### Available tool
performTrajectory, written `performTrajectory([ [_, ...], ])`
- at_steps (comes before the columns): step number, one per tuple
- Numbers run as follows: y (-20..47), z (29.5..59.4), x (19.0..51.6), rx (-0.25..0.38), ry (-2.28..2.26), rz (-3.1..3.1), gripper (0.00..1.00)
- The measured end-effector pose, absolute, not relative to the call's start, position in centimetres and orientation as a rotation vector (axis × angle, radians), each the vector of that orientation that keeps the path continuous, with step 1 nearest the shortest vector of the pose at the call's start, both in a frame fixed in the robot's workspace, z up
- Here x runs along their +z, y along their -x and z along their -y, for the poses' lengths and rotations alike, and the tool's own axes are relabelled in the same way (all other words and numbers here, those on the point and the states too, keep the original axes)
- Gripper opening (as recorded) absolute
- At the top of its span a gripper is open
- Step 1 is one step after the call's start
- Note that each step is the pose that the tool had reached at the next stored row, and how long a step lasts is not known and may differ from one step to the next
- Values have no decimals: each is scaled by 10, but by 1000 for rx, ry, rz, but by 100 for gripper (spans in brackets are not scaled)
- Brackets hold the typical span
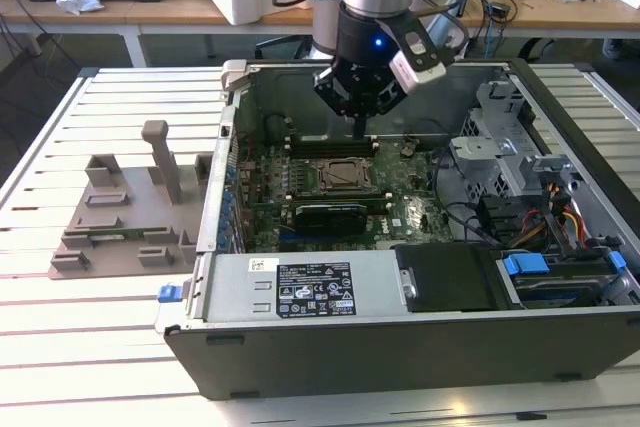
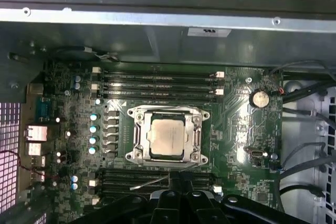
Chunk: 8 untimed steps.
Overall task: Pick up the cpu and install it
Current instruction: 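Install the second cpu locking lever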
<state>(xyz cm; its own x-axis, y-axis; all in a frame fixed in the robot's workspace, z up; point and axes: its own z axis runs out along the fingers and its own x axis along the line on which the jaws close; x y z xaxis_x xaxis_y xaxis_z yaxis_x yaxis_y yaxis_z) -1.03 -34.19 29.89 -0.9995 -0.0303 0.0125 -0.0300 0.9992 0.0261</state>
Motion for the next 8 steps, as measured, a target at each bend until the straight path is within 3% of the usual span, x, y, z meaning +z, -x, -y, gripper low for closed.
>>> performTrajectory([
  [5,10,347,299,-48,-47,3128,11],
  [8,10,347,299,-121,-48,3127,11],
])
